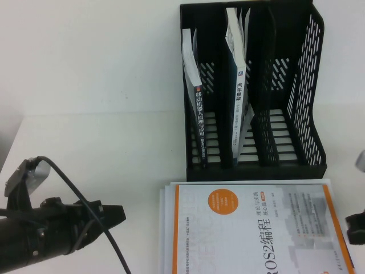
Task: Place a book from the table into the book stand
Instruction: Push book with right arm
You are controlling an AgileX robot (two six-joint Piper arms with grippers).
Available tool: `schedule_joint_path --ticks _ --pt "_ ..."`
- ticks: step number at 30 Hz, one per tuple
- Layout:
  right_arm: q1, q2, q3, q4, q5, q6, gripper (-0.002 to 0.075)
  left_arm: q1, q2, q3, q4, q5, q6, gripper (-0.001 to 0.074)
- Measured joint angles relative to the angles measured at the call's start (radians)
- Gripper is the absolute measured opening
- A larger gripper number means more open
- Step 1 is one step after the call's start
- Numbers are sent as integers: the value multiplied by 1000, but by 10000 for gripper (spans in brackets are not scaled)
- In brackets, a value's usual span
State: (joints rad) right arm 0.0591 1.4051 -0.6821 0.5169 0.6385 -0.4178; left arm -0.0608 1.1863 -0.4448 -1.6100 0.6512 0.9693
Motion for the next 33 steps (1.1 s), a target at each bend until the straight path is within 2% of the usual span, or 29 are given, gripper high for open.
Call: schedule_joint_path --ticks 5,8,33 --pt "77 58 -18 0 -36 -9 -3 0 0 0 -2 19 6 -4" --pt "90 67 -26 0 -51 -9 -3 0 0 0 -2 21 6 -4" --pt "96 17 -32 -101 -68 28 -3 0 0 0 11 21 -5 -4"
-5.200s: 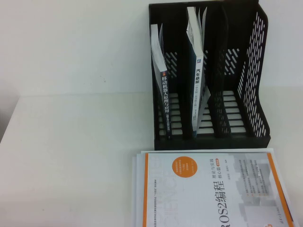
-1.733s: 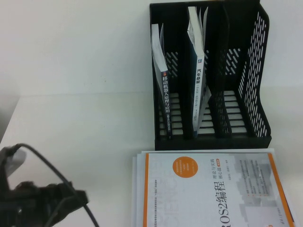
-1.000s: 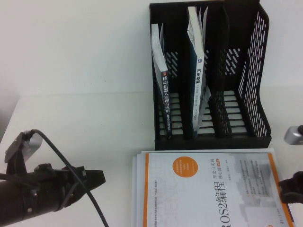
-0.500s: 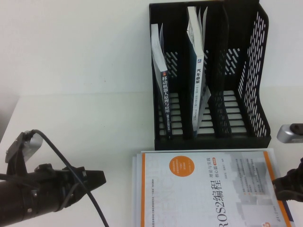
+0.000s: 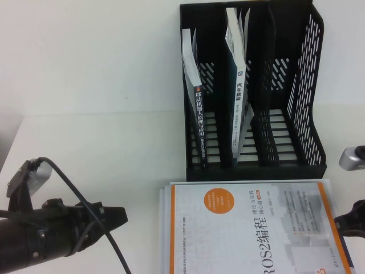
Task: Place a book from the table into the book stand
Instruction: Push book with right arm
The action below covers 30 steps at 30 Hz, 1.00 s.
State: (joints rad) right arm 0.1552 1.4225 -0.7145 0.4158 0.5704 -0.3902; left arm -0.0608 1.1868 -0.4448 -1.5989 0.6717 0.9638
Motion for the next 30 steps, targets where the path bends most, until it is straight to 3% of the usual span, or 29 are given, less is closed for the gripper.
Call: schedule_joint_path --ticks 14,17,23,26,30 --pt "0 70 0 43 0 -11 -3 0 0 0 27 14 -18 15" --pt "0 73 0 122 12 -69 -3 0 0 0 27 16 -38 106" --pt "0 78 0 276 21 -163 -3 0 0 0 41 14 -82 445" --pt "0 78 0 303 21 -177 -3 0 0 0 69 14 -120 532" --pt "0 78 0 327 21 -195 -3 0 0 0 101 14 -151 564"
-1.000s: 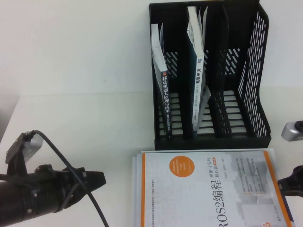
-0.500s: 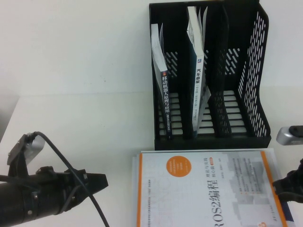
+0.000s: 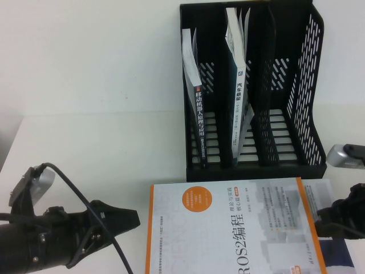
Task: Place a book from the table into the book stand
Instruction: Push book with right arm
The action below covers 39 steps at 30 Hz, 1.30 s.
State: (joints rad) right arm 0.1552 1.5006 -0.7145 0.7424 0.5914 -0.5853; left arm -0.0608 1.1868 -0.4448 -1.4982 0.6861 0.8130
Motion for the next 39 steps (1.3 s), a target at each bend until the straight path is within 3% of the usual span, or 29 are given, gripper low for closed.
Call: schedule_joint_path --ticks 6,11,17,24,39 --pt "0 0 0 21 2 -21 -3 19 17 -17 72 13 -21 572" --pt "0 0 0 29 2 -28 -3 108 119 -79 155 158 -40 573" --pt "19 0 0 51 -11 -36 -3 200 269 -106 126 280 17 573" --pt "88 0 0 64 -67 -38 -3 209 384 -110 35 336 111 573" --pt "92 0 0 89 -71 -38 -3 209 528 -114 -47 338 218 573"
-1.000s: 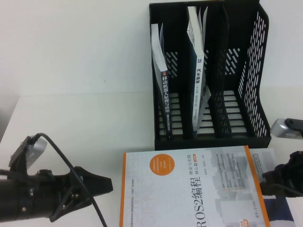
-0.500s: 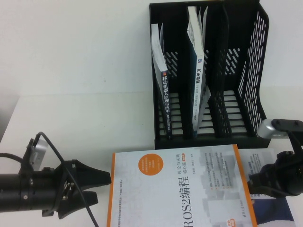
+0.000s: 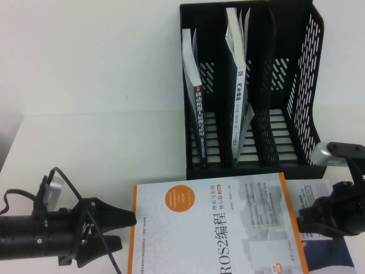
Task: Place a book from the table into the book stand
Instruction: Push book with right arm
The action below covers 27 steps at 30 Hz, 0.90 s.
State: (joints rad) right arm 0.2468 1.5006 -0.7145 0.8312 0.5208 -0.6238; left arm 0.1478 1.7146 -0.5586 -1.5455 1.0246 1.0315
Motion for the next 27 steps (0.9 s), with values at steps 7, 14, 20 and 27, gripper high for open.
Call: schedule_joint_path --ticks 7,14,20,27 --pt "0 4 0 21 0 -2 -3 0 121 0 -78 95 95 573" --pt "1 67 0 115 13 -82 -3 0 202 -2 -115 107 146 573" --pt "3 110 0 229 48 -179 -3 -35 226 -2 -135 107 173 573" --pt "6 111 0 270 57 -223 -3 -79 230 -2 -140 112 189 556"
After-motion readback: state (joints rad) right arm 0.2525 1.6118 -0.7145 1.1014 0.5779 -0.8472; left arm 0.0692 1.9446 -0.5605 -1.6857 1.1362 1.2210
